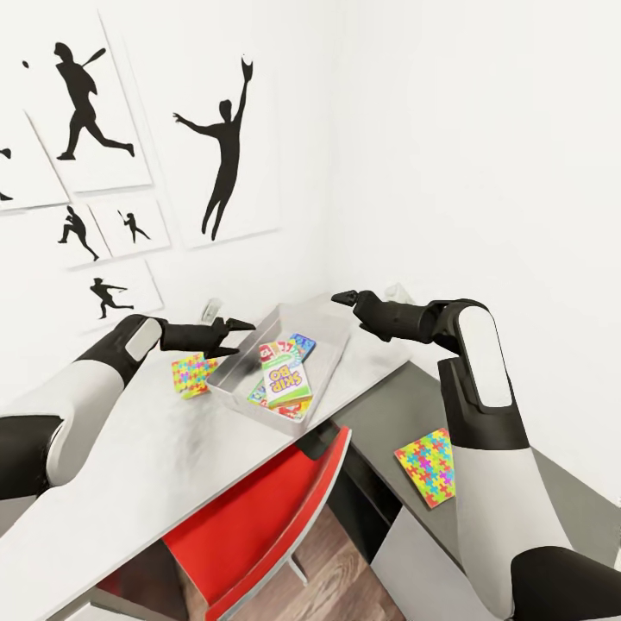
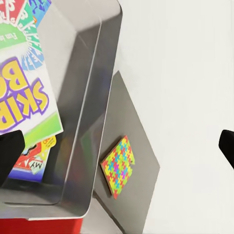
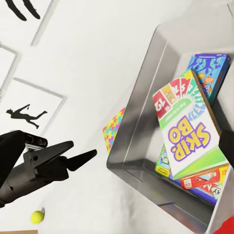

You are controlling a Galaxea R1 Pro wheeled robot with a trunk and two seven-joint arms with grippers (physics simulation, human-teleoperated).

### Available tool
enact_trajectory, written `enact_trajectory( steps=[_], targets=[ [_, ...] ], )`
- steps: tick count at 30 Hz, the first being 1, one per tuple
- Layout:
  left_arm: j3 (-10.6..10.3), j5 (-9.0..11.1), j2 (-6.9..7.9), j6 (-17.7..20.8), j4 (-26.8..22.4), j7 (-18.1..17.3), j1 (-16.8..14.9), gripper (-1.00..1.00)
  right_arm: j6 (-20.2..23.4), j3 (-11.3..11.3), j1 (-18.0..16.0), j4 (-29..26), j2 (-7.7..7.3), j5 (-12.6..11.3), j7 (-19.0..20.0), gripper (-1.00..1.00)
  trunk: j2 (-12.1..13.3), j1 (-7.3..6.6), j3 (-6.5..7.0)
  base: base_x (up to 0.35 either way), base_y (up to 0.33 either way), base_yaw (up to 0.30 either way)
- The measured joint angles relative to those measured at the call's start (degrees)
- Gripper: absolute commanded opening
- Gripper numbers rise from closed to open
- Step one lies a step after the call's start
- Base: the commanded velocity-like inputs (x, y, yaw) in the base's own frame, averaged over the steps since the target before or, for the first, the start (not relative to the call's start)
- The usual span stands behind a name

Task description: Put all the toys in the child's room - the three board games (two on the bed and one on the table), the two jigsaw puzzles on the table, and the tennis ball on the table - inside the toy box on the table in the child's room.

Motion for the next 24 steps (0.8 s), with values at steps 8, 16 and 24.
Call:
enact_trajectory(
  steps=[8, 16, 24],
  targets=[
    [-0.02, -0.17, 1.09, -0.10, 0.00, -3.98, 0.09, 1.00, 0.00, 0.00, -0.01, 0.03, -0.01, 0.03, 0.00, 1.00, 0.01, 0.01, 0.11, -0.031, 0.029, -0.008],
    [-0.02, -0.20, 1.56, -0.20, -0.01, -4.96, 0.38, 1.00, -0.06, 0.00, -0.02, 0.04, 0.07, 0.04, 0.02, 1.00, 0.00, 0.00, 0.44, -0.092, 0.128, -0.001],
    [-0.04, -0.21, 1.80, -0.20, -0.01, -5.02, 0.45, 1.00, -0.08, 0.00, -0.02, 0.04, 0.01, 0.10, 0.01, 1.00, 0.00, 0.01, 0.58, -0.081, 0.014, -0.009]
  ],
)
